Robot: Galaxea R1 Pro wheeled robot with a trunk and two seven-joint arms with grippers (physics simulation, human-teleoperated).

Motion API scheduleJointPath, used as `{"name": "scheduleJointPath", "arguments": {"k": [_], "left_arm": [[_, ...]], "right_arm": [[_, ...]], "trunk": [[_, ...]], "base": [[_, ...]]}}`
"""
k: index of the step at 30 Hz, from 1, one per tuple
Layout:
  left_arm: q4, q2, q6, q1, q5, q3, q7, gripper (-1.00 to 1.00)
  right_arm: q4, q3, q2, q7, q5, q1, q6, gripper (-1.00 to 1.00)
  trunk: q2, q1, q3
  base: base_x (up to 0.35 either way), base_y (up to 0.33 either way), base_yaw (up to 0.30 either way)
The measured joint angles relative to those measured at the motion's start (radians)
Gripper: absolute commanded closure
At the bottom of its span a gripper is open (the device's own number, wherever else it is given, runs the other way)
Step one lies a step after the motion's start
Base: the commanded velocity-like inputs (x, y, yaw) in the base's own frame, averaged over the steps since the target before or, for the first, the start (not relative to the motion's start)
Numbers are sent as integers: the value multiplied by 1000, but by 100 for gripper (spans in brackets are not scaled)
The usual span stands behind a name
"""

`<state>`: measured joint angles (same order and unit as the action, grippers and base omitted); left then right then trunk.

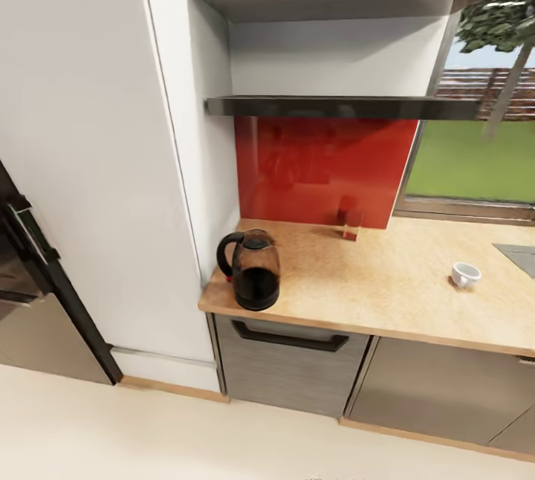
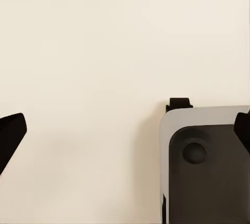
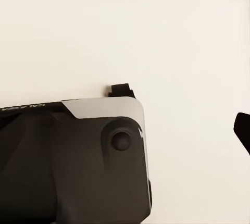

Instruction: Set up a coffee station on the kitchen countertop: keep the coffee maker on the countertop, move the bottle of coffee from the kitchen shelf to the counter next to the coffee maker, place a paper coffee filter on top of the coffee maker, put the saucer next to the coffee maker with the coffee cup on the saucer, and place the electric kettle next to the coffee maker.

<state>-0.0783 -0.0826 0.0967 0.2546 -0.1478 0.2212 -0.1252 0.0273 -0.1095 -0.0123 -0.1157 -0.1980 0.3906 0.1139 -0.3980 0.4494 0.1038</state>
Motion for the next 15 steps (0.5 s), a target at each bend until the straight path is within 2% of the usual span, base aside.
{"name": "scheduleJointPath", "arguments": {"k": [12,15], "left_arm": [[0,0,0,0,0,0,0,-100],[0,0,0,0,0,1,0,-100]], "right_arm": [[0,0,1,0,0,0,0,-100],[0,0,1,1,0,0,0,-100]], "trunk": [[0,0,0],[0,0,0]], "base": [[0,0,-265],[0,0,-168]]}}
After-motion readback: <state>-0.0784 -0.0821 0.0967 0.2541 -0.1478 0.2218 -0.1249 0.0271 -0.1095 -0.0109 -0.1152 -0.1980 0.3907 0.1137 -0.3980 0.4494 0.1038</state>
